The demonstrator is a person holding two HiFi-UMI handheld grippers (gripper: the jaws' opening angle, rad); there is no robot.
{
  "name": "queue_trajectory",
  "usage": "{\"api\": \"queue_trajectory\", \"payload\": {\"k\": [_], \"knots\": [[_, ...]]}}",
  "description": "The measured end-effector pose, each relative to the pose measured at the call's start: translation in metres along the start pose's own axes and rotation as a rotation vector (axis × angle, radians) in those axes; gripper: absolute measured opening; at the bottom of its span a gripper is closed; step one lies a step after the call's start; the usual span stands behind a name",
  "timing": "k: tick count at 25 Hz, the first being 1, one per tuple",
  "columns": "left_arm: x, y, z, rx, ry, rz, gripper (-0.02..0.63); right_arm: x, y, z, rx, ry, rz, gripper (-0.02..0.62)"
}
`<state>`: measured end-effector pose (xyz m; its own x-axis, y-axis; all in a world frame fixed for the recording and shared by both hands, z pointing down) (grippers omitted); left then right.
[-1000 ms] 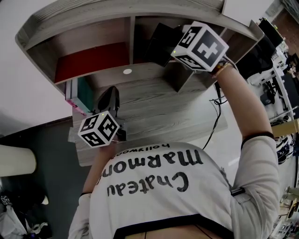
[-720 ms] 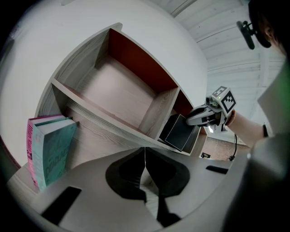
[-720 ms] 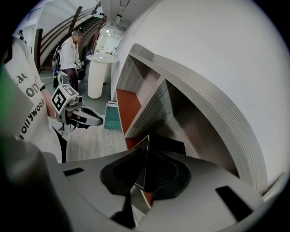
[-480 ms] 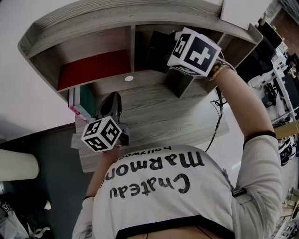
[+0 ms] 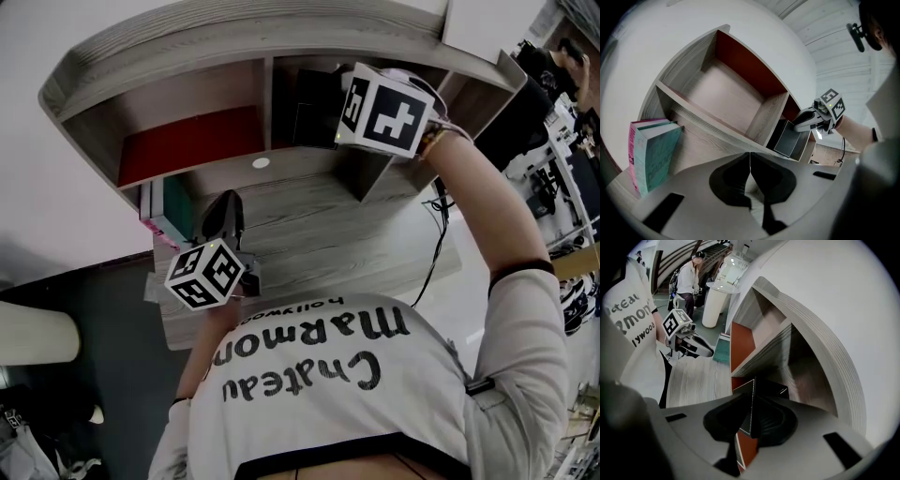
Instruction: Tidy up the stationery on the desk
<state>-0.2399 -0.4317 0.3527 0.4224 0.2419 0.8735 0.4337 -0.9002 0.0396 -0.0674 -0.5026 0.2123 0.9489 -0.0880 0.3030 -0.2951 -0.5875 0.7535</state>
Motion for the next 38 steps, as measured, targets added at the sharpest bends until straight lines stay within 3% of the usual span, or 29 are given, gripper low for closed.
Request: {"api": "queue_trajectory", "payload": {"k": [24,38], "knots": [[-0.0001,-0.0006,-0.0037,-0.025,-0.01,0.002,0.017,0.0038,0.002,0.0069,-0.051,-0.186,0.042,0.075],[-0.0026,-0.0044,-0.0058,-0.038,-0.006,0.011,0.017,0.0046,0.0038,0.0083,-0.056,-0.226,0.07,0.078]]}}
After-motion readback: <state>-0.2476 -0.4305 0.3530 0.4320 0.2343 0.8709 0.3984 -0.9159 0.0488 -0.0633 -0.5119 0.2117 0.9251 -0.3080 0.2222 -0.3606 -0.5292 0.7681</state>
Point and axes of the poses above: the fingertips, and each gripper's own axes: y forward along the fingers, z to its right, x out of its underside, the point moved 4 cm from there along -y, backward along the fingers
